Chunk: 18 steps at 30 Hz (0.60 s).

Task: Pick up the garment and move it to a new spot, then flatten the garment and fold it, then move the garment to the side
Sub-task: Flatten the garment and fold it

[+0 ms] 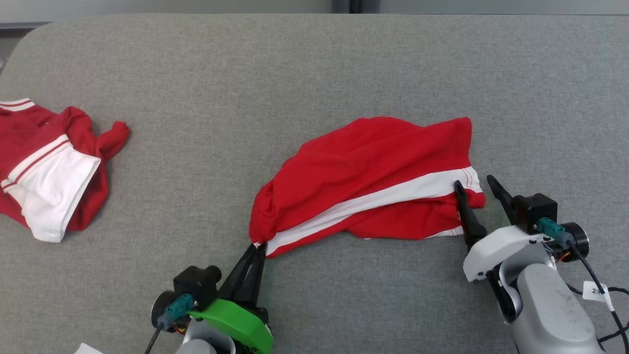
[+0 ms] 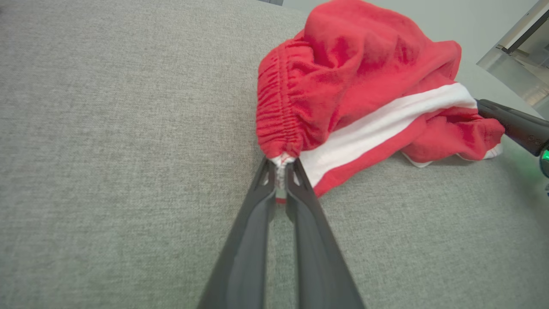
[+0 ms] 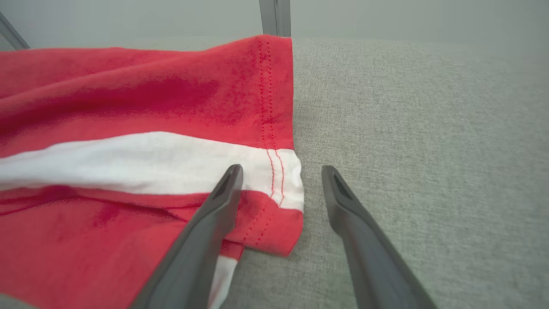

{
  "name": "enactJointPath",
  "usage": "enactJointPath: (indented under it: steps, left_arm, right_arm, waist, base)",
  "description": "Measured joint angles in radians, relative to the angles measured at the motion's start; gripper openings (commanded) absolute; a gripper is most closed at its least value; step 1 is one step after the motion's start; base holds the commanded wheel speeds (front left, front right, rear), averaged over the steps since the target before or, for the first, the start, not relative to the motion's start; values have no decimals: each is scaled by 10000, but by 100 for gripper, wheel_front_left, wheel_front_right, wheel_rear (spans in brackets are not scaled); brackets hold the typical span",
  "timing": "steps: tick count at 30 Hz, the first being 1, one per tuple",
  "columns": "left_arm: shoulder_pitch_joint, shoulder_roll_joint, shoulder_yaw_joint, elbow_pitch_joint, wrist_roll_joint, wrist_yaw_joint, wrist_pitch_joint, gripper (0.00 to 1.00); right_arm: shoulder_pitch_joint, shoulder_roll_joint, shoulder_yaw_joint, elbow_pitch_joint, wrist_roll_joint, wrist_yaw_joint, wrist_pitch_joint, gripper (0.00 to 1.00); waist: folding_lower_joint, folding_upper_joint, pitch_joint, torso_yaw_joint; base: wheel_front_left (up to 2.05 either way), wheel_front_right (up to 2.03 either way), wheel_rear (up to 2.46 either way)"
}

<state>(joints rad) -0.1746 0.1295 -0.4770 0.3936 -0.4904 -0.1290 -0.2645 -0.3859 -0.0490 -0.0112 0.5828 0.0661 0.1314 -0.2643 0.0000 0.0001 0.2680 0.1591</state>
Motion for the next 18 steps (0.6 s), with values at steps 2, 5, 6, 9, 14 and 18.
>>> enactJointPath:
  steps: [2,5,6,9,14,18]
  left_arm:
    - [-11,0,0,-8,0,0,0,0]
    - [-33,8,19,-35,4,0,0,0]
    - [-47,10,31,-40,8,0,0,0]
    - [-116,52,69,-67,19,0,0,0]
    - [-162,77,100,-56,21,0,0,0]
    - [-164,84,163,-134,67,0,0,0]
  right_arm:
    - [4,6,10,140,113,0,0,49]
    - [4,6,13,314,251,0,0,32]
    - [1,4,23,349,297,0,0,29]
    - [-99,6,77,445,359,0,-2,5]
    - [-309,6,132,499,412,0,-2,0]
    - [-308,8,10,-105,460,0,0,0]
  waist:
    - [0,0,18,13]
    - [0,0,56,16]
    - [0,0,69,15]
    - [0,0,134,3]
    - [0,0,230,-17]
    - [0,0,94,-34]
  base:
    - [0,0,0]
    - [0,0,0]
    - [0,0,0]
    - [0,0,0]
    - [0,0,0]
    - [0,0,0]
